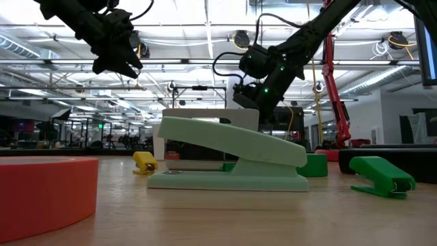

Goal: Pick and place Stapler, Stapler remover, tape
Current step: Put the blue tape into the black bin, then put the yellow tape into the black bin

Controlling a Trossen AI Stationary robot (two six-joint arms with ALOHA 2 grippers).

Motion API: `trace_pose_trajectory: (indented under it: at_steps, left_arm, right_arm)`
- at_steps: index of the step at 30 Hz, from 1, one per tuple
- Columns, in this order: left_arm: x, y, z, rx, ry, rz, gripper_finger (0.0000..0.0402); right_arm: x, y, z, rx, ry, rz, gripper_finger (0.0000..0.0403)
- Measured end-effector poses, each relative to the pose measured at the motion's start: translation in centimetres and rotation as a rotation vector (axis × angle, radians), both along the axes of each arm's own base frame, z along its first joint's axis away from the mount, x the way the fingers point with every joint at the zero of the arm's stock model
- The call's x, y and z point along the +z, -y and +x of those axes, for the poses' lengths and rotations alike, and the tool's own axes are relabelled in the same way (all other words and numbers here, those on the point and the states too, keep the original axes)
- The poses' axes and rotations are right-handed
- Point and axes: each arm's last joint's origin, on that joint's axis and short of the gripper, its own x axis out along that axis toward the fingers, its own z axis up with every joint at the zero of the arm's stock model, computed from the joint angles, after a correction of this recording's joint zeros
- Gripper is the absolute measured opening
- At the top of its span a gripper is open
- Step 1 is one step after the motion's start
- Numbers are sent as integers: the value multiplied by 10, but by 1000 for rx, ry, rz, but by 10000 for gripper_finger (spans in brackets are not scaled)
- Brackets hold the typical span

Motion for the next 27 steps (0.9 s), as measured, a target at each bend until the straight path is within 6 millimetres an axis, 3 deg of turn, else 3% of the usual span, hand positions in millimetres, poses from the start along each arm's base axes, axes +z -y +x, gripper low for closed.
trace_pose_trajectory:
  at_steps: [12, 20, 27]
  left_arm:
    - [0, 0, 0, 1, 0, -1, 191]
    - [0, 1, 1, -6, 1, -6, 191]
    - [0, 7, 3, -36, 2, -10, 191]
  right_arm:
    - [3, 0, 0, -3, 17, -5, 116]
    - [59, -12, -17, 72, 129, -53, 109]
    - [105, -46, -62, 127, 79, 69, 87]
